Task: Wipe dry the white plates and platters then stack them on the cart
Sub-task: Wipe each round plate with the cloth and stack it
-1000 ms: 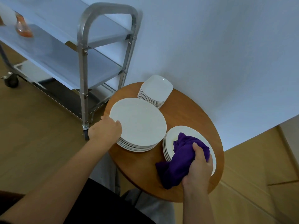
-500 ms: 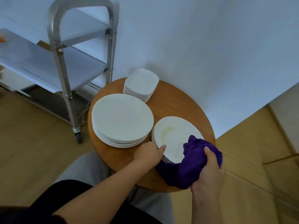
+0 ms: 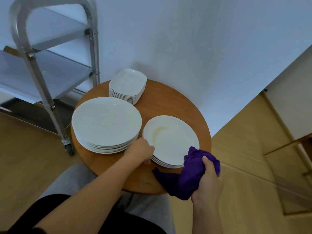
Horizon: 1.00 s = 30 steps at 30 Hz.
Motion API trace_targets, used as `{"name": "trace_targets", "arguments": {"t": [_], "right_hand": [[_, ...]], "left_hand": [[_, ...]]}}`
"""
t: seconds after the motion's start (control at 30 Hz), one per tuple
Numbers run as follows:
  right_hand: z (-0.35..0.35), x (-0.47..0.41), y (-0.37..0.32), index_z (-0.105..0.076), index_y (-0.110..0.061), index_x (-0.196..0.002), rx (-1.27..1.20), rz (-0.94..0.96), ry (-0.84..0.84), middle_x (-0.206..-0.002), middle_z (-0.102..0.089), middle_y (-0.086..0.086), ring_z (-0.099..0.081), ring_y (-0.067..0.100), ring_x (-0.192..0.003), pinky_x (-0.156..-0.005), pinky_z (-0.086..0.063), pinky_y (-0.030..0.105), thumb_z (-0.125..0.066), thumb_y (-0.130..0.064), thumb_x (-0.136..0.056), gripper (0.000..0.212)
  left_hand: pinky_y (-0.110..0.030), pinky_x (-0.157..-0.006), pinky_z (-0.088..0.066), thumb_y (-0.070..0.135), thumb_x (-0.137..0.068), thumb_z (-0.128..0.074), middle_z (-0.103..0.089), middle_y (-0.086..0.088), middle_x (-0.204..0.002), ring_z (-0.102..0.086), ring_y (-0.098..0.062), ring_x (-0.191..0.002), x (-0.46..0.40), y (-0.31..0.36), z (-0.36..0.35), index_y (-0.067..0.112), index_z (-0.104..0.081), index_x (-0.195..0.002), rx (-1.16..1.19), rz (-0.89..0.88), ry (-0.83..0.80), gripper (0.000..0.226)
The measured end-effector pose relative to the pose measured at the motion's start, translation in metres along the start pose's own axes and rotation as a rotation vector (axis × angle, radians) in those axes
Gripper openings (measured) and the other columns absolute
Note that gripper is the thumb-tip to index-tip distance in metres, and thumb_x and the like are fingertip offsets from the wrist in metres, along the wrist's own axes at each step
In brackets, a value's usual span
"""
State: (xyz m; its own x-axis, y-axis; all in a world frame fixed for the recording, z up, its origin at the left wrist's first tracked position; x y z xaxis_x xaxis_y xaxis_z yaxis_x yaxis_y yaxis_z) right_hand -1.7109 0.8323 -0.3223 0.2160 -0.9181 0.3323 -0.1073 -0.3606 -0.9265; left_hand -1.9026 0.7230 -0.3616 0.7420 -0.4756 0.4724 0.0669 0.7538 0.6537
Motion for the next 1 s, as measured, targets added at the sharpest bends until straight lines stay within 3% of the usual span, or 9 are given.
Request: {"name": "trace_targets", "arguments": {"t": [0.13,0.27,0.33,0.47,0.57,0.7,0.77,0.87,1.0], "right_hand": [[-0.001,-0.004,0.008,-0.063,-0.026,-0.103,-0.013,-0.038,-0.008,-0.099,-0.07,0.0,-0.066,0.022,-0.093,-0.07,-0.053,0.035,-0.071,-0.02,-0.08,0.026],[-0.002,-0.009,0.014,-0.062,-0.026,-0.105,0.009,-0.044,0.009,-0.099,-0.069,-0.001,-0.065,0.021,-0.094,-0.075,-0.053,0.037,-0.07,-0.022,-0.082,0.025],[0.0,-0.009,0.017,-0.058,-0.022,-0.116,0.028,-0.026,0.059,-0.106,-0.067,0.001,-0.063,0.023,-0.098,-0.081,-0.053,0.039,-0.069,-0.024,-0.083,0.035],[0.015,-0.005,0.015,-0.054,-0.018,-0.119,-0.028,0.068,0.257,-0.108,-0.064,-0.001,-0.062,0.016,-0.094,-0.068,-0.05,0.026,-0.068,-0.024,-0.085,0.037],[0.021,-0.002,0.013,-0.051,-0.02,-0.117,-0.084,0.071,0.32,-0.105,-0.063,-0.004,-0.062,0.012,-0.091,-0.068,-0.051,0.027,-0.072,-0.031,-0.081,0.044],[0.001,0.003,0.011,-0.048,-0.014,-0.127,-0.134,-0.059,0.116,-0.111,-0.063,0.004,-0.062,0.02,-0.096,-0.076,-0.055,0.038,-0.081,-0.038,-0.066,0.073],[-0.013,0.004,0.006,-0.051,-0.018,-0.125,-0.178,-0.108,-0.028,-0.112,-0.065,0.004,-0.063,0.023,-0.099,-0.068,-0.056,0.036,-0.081,-0.024,-0.066,0.067],[-0.02,0.002,0.0,-0.056,-0.016,-0.116,-0.201,-0.142,-0.062,-0.104,-0.066,0.006,-0.063,0.026,-0.093,-0.053,-0.053,0.03,-0.06,0.004,-0.074,0.047],[-0.02,0.002,-0.007,-0.058,-0.014,-0.115,-0.191,-0.164,-0.067,-0.106,-0.067,0.008,-0.063,0.025,-0.09,-0.059,-0.051,0.031,-0.051,0.005,-0.073,0.046]], "left_hand": [[-0.018,-0.037,-0.042,0.018,-0.093,-0.048,-0.063,-0.002,-0.046,-0.057,-0.009,-0.035,0.007,0.002,0.006,0.005,-0.057,-0.075,0.343,0.026,0.029,0.024],[-0.019,-0.04,-0.047,0.016,-0.092,-0.052,-0.063,-0.004,-0.047,-0.059,-0.011,-0.038,0.018,0.002,0.005,0.004,-0.06,-0.072,0.486,-0.003,0.07,0.025],[-0.021,-0.042,-0.047,0.015,-0.092,-0.053,-0.063,-0.005,-0.047,-0.059,-0.013,-0.039,0.024,0.002,0.002,0.003,-0.061,-0.069,0.532,-0.009,0.079,0.028],[-0.022,-0.042,-0.046,0.015,-0.091,-0.052,-0.062,-0.003,-0.044,-0.058,-0.012,-0.038,0.032,0.007,0.005,0.003,-0.062,-0.062,0.534,-0.036,0.095,0.033],[-0.02,-0.042,-0.048,0.016,-0.092,-0.051,-0.063,-0.002,-0.045,-0.058,-0.01,-0.038,0.042,0.01,0.015,0.002,-0.063,-0.068,0.56,-0.04,0.09,0.03],[-0.016,-0.042,-0.047,0.016,-0.092,-0.051,-0.065,-0.002,-0.048,-0.06,-0.01,-0.04,0.06,0.013,0.024,0.003,-0.064,-0.067,0.55,-0.082,0.056,0.031],[-0.015,-0.042,-0.046,0.017,-0.093,-0.051,-0.066,-0.002,-0.049,-0.06,-0.01,-0.04,0.069,0.014,0.027,0.005,-0.064,-0.065,0.535,-0.108,0.038,0.033],[-0.015,-0.041,-0.046,0.022,-0.093,-0.053,-0.066,-0.002,-0.05,-0.059,-0.009,-0.04,0.084,0.011,0.03,0.007,-0.065,-0.061,0.516,-0.153,-0.005,0.037],[-0.026,-0.058,-0.054,0.058,-0.083,-0.053,-0.07,0.004,-0.065,-0.067,-0.009,-0.058,0.083,0.003,0.055,0.018,-0.064,-0.08,0.424,-0.119,-0.002,0.041]]}}
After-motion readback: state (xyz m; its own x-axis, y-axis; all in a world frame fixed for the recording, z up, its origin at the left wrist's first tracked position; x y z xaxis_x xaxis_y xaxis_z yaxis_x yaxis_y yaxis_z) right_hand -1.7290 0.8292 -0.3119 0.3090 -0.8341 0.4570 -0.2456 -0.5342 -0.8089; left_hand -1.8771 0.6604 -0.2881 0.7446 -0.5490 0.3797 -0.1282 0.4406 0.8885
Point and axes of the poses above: each hand's wrist, its own x-axis away from the middle knuckle, its own z-axis out of the back of the hand, y = z × x, the point moved 5 cm from there along -x, towards the middle knuckle
